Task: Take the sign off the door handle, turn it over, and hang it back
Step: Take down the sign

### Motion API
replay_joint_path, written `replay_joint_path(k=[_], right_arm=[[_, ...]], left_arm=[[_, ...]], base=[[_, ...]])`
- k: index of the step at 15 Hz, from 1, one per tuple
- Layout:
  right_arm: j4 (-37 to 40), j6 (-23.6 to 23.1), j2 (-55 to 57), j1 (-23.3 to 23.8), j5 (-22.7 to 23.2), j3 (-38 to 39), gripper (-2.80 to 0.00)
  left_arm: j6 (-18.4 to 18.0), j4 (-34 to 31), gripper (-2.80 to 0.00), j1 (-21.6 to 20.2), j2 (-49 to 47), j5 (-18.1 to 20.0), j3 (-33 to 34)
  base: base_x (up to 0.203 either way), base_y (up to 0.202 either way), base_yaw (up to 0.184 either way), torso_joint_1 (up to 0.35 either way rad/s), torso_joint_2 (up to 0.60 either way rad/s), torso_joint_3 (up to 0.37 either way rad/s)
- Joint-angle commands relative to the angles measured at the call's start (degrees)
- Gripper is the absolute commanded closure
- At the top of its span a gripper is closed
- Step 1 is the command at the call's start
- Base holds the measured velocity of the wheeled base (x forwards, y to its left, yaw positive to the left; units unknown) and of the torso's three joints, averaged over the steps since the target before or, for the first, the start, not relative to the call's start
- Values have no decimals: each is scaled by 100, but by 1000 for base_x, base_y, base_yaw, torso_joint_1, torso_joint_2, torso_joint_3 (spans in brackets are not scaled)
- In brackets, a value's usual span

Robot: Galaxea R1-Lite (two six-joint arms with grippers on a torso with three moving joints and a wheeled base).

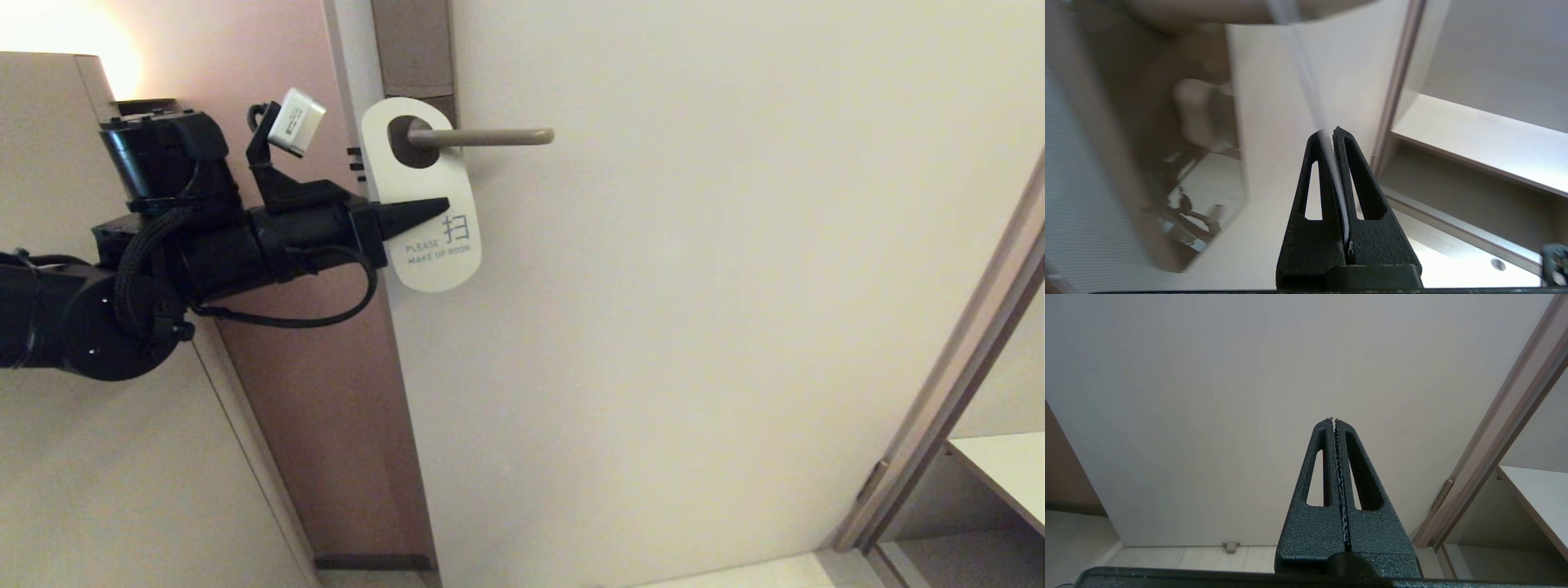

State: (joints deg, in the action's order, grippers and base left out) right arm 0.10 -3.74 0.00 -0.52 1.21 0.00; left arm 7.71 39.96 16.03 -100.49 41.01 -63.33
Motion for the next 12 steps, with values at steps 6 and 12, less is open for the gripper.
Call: replay_joint_path(k=[6,12], right_arm=[[-1,-4,0,0,2,0,0],[-1,-4,0,-8,2,0,0]], left_arm=[[21,21,0,5,14,-49,-133],[21,3,0,90,20,-49,-232]], base=[[0,0,0,0,0,0],[0,0,0,0,0,0]])
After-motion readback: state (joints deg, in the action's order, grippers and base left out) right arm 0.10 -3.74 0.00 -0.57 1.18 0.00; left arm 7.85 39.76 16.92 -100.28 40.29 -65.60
